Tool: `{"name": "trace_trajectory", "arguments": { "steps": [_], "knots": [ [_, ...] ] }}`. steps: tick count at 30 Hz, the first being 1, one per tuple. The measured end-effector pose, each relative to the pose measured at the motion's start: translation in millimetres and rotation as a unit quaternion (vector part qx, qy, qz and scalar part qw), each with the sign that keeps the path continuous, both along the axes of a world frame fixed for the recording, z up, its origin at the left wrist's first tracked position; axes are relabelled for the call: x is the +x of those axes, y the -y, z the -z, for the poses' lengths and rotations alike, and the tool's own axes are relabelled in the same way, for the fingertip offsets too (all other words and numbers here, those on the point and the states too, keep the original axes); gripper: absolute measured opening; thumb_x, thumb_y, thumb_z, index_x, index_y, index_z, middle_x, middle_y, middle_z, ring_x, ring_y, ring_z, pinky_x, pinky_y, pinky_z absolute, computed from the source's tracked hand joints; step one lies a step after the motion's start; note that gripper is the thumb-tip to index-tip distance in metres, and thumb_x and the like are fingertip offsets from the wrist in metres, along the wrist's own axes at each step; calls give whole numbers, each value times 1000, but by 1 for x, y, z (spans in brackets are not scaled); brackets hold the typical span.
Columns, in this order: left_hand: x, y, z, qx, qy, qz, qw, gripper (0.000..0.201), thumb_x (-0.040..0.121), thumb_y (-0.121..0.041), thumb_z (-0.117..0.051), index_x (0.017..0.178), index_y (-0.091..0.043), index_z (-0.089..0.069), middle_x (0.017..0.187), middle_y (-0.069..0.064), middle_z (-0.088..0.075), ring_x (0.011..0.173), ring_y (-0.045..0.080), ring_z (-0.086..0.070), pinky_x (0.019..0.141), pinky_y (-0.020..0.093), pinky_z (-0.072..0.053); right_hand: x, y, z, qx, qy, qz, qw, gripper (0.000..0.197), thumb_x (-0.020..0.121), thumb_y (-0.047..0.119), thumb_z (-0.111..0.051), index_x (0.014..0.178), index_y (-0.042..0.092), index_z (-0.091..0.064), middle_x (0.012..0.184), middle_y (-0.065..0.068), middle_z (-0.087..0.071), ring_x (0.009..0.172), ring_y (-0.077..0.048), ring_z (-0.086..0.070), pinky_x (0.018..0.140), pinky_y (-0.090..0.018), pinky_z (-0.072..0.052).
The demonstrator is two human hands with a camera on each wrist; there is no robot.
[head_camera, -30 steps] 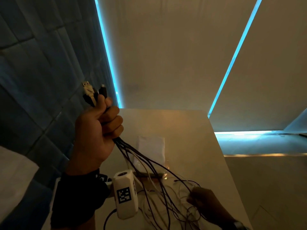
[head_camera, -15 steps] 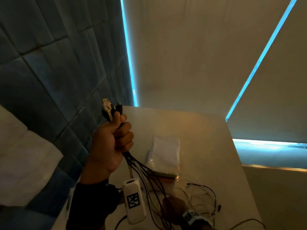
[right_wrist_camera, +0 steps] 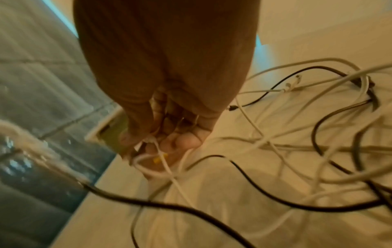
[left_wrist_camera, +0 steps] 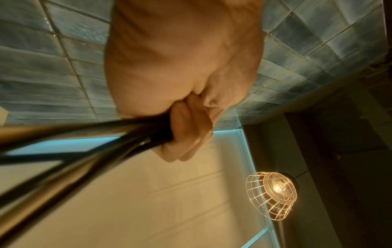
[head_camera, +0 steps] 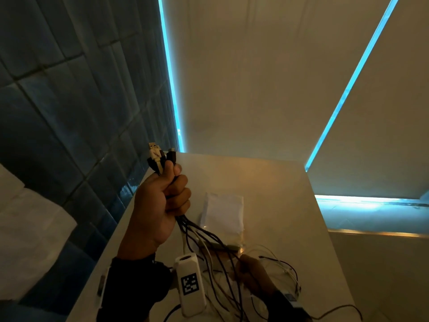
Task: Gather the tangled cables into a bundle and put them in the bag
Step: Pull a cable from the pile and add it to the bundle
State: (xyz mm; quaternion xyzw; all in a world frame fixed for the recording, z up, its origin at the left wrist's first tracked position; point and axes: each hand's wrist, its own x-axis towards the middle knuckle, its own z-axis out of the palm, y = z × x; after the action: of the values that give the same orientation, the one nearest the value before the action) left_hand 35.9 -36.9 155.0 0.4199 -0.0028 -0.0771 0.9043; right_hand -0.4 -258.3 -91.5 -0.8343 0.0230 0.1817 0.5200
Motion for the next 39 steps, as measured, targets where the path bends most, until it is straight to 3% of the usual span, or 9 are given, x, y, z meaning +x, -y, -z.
{"name": "trace_trajectory", "arguments": {
  "steps": [2,4,9,14,18,25,29,33,39],
  "knots": [
    [0,3,2,17,5,0,1000,24,91,-33,-37,75,-16,-44,47,-8,-28,33,2,-21,35,14,-16,7,1,-14,45,51,68,995,35,78,29,-72,73,-1,-54,65,-9,-63,59,-13,-60,58,-27,-48],
    [1,8,3,46,10,-3,999,22,90,-32,-40,74,-16,-42,47,-8,-27,33,2,-20,37,15,-14,16,3,-36,98,81,108,986,30,82,20,-74,79,-4,-54,67,-18,-63,60,-20,-60,60,-33,-50],
    [1,29,8,152,14,-3,988,27,95,-25,-43,70,-16,-39,49,-6,-23,36,5,-17,41,20,-10,34,-2,-119,207,150,128,958,22,89,16,-65,86,-3,-54,61,-9,-56,54,-24,-53,54,-32,-49],
    [1,47,14,256,7,-29,966,17,97,-20,-49,85,-9,-48,45,-7,-30,35,6,-23,35,18,-21,28,-12,-179,338,190,108,916,12,90,2,-56,99,-6,-57,76,-14,-63,63,-25,-58,59,-31,-53],
    [-5,59,16,304,50,6,951,17,94,-25,-55,81,-13,-54,44,-5,-36,36,8,-27,36,20,-26,20,-25,-211,393,215,106,888,24,83,15,-61,95,-4,-54,74,-17,-65,58,-27,-60,56,-34,-54],
    [-8,61,9,240,80,-45,966,20,95,-25,-49,85,-10,-59,43,-7,-32,36,7,-23,36,19,-24,12,-28,-213,296,215,67,928,29,86,28,-60,87,-1,-56,61,-7,-60,48,-23,-51,45,-28,-47],
    [-10,63,6,242,106,-21,964,23,89,-32,-51,89,-11,-61,46,-6,-34,39,7,-27,39,19,-27,9,-30,-217,282,244,69,925,25,88,27,-60,83,2,-61,57,-1,-56,46,-16,-45,43,-26,-40],
    [-11,68,7,239,79,-36,967,30,92,-34,-49,71,-14,-56,48,-8,-40,41,7,-32,41,18,-28,12,-31,-222,247,260,51,932,24,88,27,-62,79,5,-64,54,5,-56,47,-4,-46,46,-18,-38],
    [-3,58,7,165,58,-64,983,33,90,-37,-44,67,-13,-45,51,-3,-38,46,9,-31,42,20,-26,14,-20,-209,152,289,31,945,22,92,20,-62,73,11,-68,59,6,-57,55,-1,-46,56,-14,-38]
  ]
}}
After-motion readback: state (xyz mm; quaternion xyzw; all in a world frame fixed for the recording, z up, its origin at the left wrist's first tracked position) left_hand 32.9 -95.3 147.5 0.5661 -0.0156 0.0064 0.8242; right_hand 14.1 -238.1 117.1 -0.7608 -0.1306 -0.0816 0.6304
